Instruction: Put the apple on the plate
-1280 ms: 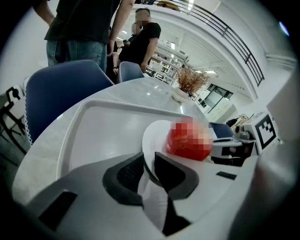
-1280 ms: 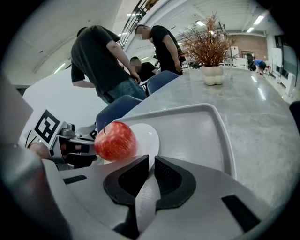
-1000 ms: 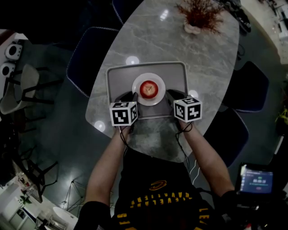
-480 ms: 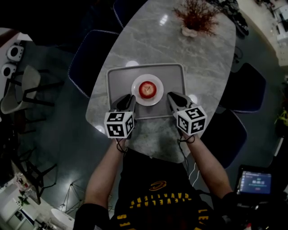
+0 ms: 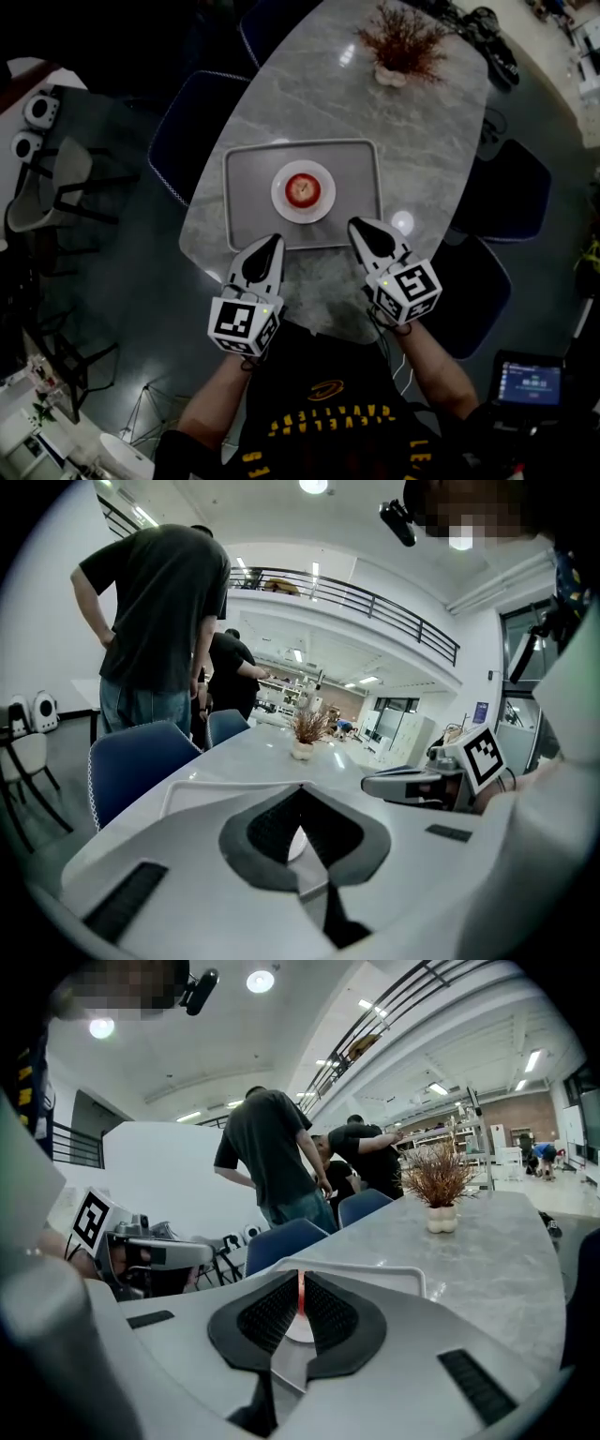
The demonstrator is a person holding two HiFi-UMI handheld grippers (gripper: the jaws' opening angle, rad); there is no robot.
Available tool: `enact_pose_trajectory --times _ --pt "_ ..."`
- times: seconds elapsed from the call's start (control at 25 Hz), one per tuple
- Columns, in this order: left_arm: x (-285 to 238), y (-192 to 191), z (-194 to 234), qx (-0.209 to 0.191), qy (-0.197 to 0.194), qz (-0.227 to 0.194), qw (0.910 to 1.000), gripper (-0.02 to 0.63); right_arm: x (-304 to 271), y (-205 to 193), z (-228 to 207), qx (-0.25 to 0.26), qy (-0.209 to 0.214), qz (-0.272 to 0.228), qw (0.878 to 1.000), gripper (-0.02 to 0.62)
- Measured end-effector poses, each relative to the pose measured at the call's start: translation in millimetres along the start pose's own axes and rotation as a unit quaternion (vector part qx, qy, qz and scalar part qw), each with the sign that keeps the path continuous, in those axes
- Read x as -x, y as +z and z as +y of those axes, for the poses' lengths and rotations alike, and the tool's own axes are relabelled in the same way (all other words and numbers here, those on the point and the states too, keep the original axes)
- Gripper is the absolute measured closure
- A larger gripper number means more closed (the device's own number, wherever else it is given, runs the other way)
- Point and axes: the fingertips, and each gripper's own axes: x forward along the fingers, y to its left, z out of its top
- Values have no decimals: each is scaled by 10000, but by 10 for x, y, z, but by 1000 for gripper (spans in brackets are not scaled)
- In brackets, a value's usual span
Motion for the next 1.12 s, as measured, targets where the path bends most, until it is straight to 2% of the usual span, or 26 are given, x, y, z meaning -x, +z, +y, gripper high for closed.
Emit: enact_pose_trajectory --times 0.24,0.4,0.6,0.8,1.12 --pt "281 122 -365 -116 -66 -215 9997 604 239 39 197 -171 279 -116 9994 589" --pt "388 278 -602 -326 -156 -329 9988 604 380 115 386 3 390 -303 9988 589" --pt "433 377 -823 -535 -341 -479 9968 604 551 272 478 441 131 -564 9973 589" --pt "588 462 -972 -718 -575 -640 9937 604 716 414 617 661 -41 -926 9935 589" --pt "1039 564 -884 -821 -856 -909 9888 604 795 533 1121 785 -244 -1164 9898 589"
